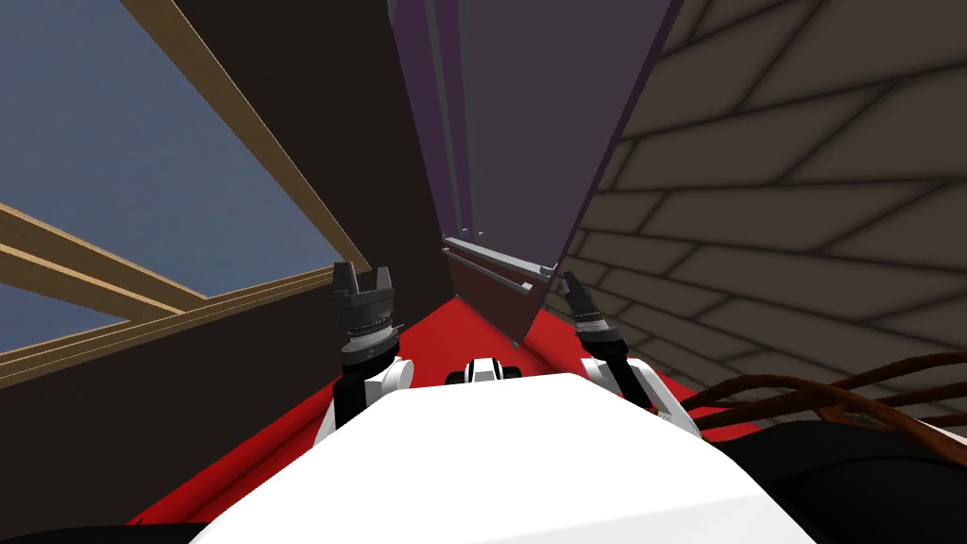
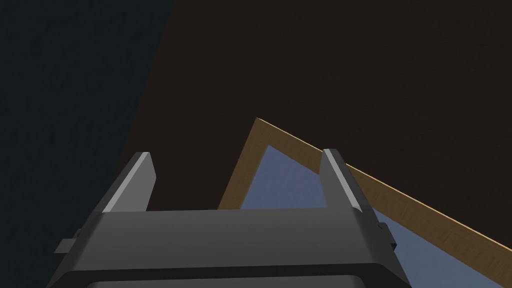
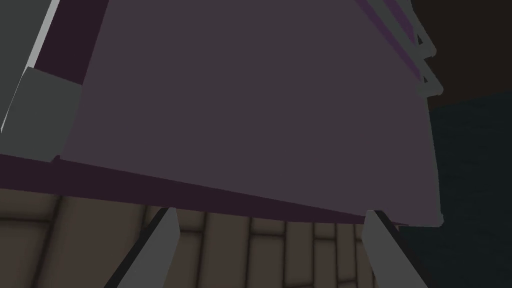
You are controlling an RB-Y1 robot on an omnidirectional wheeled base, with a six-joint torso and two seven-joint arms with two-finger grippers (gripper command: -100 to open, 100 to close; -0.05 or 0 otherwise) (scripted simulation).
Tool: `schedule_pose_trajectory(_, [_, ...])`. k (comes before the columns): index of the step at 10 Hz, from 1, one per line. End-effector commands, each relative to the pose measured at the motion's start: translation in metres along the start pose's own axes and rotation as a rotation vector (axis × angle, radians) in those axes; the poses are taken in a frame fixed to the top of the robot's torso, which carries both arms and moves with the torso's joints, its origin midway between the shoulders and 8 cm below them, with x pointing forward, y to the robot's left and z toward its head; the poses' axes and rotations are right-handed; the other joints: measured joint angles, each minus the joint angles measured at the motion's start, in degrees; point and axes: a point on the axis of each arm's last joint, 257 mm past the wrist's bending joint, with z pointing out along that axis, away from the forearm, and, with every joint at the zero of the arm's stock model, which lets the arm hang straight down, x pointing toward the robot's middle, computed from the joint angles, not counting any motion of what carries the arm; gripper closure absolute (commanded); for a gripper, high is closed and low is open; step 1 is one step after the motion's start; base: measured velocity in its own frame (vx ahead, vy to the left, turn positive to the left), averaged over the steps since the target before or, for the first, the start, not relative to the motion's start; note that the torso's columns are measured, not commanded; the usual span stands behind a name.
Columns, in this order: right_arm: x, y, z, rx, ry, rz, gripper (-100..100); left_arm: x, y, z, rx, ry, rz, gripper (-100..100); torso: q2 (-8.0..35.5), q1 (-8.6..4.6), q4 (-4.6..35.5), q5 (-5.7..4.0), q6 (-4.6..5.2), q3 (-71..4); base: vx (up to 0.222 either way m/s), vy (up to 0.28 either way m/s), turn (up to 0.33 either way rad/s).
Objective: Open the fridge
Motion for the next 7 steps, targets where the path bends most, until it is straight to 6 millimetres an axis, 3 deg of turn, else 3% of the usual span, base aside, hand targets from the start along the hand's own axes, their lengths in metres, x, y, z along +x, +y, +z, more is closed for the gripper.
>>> schedule_pose_trajectory(1, [-0.0047,0.0044,-0.0009,-0.019,0.038,-0.167,-100,0.0000,0.0000,0.0000,0.000,0.000,0.000,0,0.0,-0.09,0.0,-0.01,0.01,0.0,0.175,0.149,-0.071])
schedule_pose_trajectory(7, [-0.0115,0.0095,-0.0031,-0.056,0.117,-0.511,-100,0.0000,0.0000,0.0000,0.000,0.000,0.000,0,0.2,-0.33,0.0,-0.08,-0.01,0.1,0.171,0.127,-0.069])
